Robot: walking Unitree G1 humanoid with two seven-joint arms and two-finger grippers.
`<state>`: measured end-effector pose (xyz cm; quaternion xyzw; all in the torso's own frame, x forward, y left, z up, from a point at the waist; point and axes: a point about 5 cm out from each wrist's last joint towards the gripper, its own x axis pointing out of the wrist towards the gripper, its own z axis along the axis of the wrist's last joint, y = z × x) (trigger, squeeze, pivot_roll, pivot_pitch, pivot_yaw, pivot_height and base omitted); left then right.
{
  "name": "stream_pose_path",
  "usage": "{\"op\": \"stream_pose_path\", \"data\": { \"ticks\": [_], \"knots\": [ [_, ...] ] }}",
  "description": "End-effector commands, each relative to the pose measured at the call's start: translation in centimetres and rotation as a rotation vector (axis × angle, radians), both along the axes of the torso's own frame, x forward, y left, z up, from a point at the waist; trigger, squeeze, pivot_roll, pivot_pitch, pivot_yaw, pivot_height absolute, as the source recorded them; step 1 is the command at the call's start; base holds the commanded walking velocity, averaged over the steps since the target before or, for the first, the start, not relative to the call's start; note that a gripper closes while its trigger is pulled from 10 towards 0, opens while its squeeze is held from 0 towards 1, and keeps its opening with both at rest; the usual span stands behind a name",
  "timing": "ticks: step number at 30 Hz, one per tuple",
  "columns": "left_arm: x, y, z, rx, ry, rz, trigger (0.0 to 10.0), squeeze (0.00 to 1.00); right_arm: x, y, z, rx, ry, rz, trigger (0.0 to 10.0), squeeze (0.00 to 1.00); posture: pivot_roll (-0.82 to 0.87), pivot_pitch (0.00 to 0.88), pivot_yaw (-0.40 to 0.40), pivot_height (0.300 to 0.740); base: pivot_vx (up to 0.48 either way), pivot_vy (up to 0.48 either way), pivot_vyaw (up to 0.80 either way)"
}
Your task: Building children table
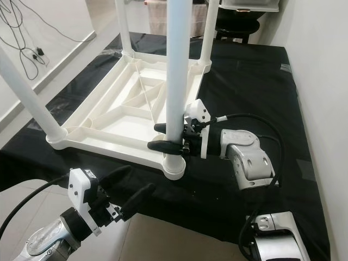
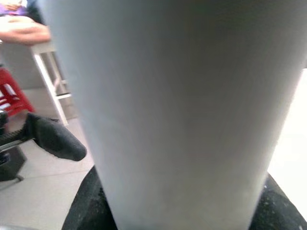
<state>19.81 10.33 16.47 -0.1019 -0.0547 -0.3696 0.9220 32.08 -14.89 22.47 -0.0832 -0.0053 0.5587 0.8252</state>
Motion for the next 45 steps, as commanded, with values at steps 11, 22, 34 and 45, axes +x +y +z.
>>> {"op": "stream_pose_path", "data": {
  "ticks": [11, 22, 34, 45],
  "knots": [
    [0.2, 0.4, 0.3, 0.006, -0.007, 0.003, 10.0, 0.00, -3.7, 0.5, -5.1, -0.089, -0.009, -0.931, 0.0, 0.00, -0.05, 0.208, 0.023, 0.740, 0.000, 0.000, 0.00],
    [0.3, 0.5, 0.3, 0.011, -0.007, 0.011, 10.0, 0.00, -2.9, 3.4, -4.8, -0.063, 0.003, -0.793, 10.0, 0.00, -0.03, 0.202, 0.018, 0.740, 0.000, 0.000, 0.00],
    [0.2, 0.2, 0.3, 0.003, -0.006, 0.011, 10.0, 0.00, -0.6, 2.1, -0.5, -0.013, -0.030, -0.238, 10.0, 0.28, -0.02, 0.199, 0.010, 0.740, 0.000, 0.000, 0.00],
    [0.0, 0.2, 0.1, 0.004, 0.001, 0.017, 10.0, 0.00, 1.0, 0.7, 1.1, -0.048, 0.011, 0.091, 10.0, 0.00, 0.02, 0.182, 0.020, 0.740, 0.000, 0.000, 0.00]
  ]
}}
